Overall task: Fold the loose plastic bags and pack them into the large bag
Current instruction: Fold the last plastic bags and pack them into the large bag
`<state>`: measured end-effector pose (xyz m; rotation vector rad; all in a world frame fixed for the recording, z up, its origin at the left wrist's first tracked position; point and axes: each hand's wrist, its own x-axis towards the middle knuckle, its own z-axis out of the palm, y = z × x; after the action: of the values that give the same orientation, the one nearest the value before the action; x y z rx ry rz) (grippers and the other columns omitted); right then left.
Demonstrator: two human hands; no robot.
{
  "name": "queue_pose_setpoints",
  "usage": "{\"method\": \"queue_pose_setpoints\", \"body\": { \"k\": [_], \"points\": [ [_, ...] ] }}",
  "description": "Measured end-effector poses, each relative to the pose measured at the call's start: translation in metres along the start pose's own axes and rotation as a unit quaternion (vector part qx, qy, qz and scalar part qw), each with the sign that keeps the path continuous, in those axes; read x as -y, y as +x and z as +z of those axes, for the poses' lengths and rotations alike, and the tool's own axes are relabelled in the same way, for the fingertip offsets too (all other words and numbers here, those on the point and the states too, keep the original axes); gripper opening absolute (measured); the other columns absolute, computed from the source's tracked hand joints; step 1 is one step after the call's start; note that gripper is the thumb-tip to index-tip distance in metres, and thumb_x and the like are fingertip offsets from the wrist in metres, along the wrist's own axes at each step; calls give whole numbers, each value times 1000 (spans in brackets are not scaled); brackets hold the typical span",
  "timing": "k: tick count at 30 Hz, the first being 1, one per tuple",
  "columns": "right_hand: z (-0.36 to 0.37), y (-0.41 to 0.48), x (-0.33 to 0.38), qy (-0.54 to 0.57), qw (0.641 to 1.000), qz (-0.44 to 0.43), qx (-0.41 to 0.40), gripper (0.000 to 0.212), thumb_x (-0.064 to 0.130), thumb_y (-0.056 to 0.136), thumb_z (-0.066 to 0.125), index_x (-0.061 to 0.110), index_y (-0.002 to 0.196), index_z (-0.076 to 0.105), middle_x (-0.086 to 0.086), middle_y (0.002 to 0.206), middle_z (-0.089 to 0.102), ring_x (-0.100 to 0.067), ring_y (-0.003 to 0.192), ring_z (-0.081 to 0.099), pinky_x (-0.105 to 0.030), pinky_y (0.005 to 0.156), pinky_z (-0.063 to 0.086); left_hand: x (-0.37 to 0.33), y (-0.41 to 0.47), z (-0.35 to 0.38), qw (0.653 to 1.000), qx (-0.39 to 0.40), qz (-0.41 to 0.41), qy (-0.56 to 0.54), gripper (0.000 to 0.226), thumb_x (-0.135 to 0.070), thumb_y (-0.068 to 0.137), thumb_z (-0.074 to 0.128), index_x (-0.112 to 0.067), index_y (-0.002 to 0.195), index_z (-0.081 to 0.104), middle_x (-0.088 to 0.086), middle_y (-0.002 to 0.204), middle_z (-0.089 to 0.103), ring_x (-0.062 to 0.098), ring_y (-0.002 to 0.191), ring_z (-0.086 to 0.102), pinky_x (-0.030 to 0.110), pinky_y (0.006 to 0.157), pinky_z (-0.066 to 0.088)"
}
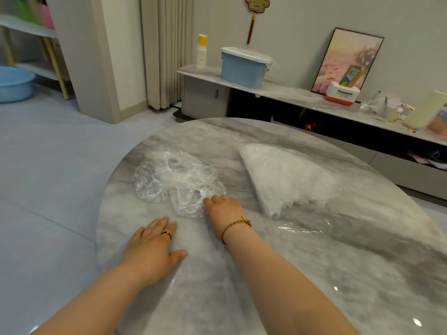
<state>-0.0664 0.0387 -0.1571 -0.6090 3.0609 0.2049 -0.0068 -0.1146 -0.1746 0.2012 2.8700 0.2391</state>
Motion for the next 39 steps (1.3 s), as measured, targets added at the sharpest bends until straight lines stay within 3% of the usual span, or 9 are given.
{"method": "queue_pose_setpoints", "body": {
  "k": [5, 9, 12, 15, 18, 21, 25, 31, 39],
  "points": [
    [-2, 3, -4, -31, 999, -22, -11, 31, -1, 91, 37, 1, 119, 49, -14, 121, 53, -28, 114, 45, -31, 94, 33, 0, -1, -2, 991, -93, 11, -101, 89, -48, 89, 49, -20, 145, -14, -2, 155, 6, 14, 142, 13, 25, 113, 15],
    [-2, -14, 2, -22, 982, -30, -188, 19, 10, 61, 46, 16, 61, 64, 2, 60, 58, -17, 60, 56, -19, 64, 31, 1, -7, 1, 965, -221, 64, -122, 114, -38, 71, 75, -29, 145, -11, 6, 151, 20, 24, 135, 30, 28, 108, 25],
    [3, -49, 2, 26, 965, -40, -260, 23, 13, 62, 35, 14, 57, 58, 0, 60, 55, -18, 68, 43, -26, 63, 25, 6, -12, 9, 939, -294, 154, -88, 135, -33, 42, 90, -29, 147, 5, 13, 135, 34, 27, 125, 34, 28, 109, 17],
    [-1, -91, -1, 63, 950, -73, -297, 15, 16, 64, 41, 13, 62, 56, -2, 68, 59, -18, 76, 42, -25, 66, 31, -6, -27, 10, 914, -325, 234, -68, 100, -45, 63, 72, -28, 145, 17, 8, 133, 37, 14, 140, 16, 27, 114, 4],
    [-2, -138, -5, 90, 953, -119, -263, 9, 18, 65, 42, 16, 71, 48, 0, 71, 60, -16, 72, 51, -22, 65, 37, -20, -40, 10, 904, -275, 327, 18, 65, -38, 36, 85, -23, 97, 70, -2, 107, 65, 14, 116, 46, 24, 111, 8],
    [-2, -179, -9, 100, 961, -153, -206, 14, 22, 65, 42, 20, 77, 35, 5, 73, 62, -13, 65, 57, -17, 63, 39, -28, -54, 18, 903, -224, 365, 33, 48, -30, 10, 85, -29, 56, 72, -15, 78, 71, 6, 80, 68, 14, 94, 33],
    [5, -214, -18, 93, 971, -170, -139, 23, 36, 64, 42, 26, 84, 38, 12, 82, 65, -5, 73, 62, -12, 70, 42, -33, -74, 27, 923, -157, 352, -6, 18, -43, 49, 50, -41, 54, 67, -33, 71, 63, -13, 60, 60, 0, 54, 42],
    [30, -233, -24, 75, 984, -127, -96, 46, 56, 61, 37, 33, 100, 43, 21, 91, 64, 5, 83, 62, -11, 82, 47, -38, -76, 36, 931, -113, 320, -132, 27, -24, 69, 51, -24, 88, 70, -29, 105, 56, -11, 96, 53, -4, 74, 35],
    [39, -221, -25, 16, 979, -123, -165, 23, 26, 62, 37, 28, 50, 56, 15, 57, 53, -4, 48, 49, -12, 48, 36, -40, -73, 42, 908, -121, 389, -101, 46, -18, 52, 53, -38, 91, 40, -15, 103, 62, -1, 102, 48, 7, 99, 24]
  ]
}}
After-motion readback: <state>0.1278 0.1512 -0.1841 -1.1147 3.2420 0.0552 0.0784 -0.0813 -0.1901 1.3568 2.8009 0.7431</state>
